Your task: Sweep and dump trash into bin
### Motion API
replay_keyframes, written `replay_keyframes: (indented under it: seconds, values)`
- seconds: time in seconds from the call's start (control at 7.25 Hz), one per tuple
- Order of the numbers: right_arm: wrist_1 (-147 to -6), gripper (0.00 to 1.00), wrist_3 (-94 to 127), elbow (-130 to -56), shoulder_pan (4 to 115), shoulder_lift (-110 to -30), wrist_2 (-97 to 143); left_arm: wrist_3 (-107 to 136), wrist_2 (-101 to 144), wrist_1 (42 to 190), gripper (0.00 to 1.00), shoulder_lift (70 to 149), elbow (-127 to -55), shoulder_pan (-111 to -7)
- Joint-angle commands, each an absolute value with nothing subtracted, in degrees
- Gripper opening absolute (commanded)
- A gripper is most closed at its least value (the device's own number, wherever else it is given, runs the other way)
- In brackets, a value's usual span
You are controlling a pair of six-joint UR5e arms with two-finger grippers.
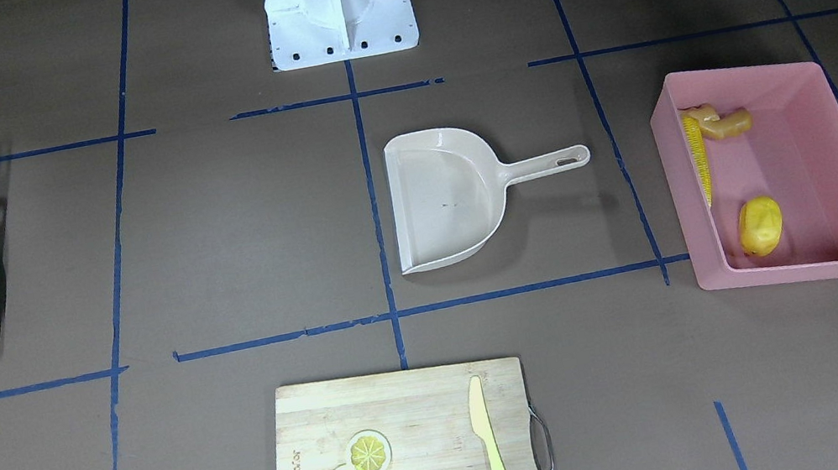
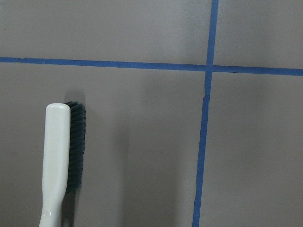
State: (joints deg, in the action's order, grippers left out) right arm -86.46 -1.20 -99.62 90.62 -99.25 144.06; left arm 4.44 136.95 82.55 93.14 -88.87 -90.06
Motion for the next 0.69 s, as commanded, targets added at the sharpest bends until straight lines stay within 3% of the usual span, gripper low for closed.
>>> replay_keyframes:
  seconds: [0.0,0.55]
  values:
    - [-86.31,1.00,-0.26,-97.49,90.62,-99.23,143.44,6.68,136.85,82.88,1.00,92.90,-88.51,-90.09]
    - [-86.31,1.00,-0.26,-97.20,92.89,-97.65,138.69,6.77,136.76,82.88,1.00,92.90,-88.42,-90.00]
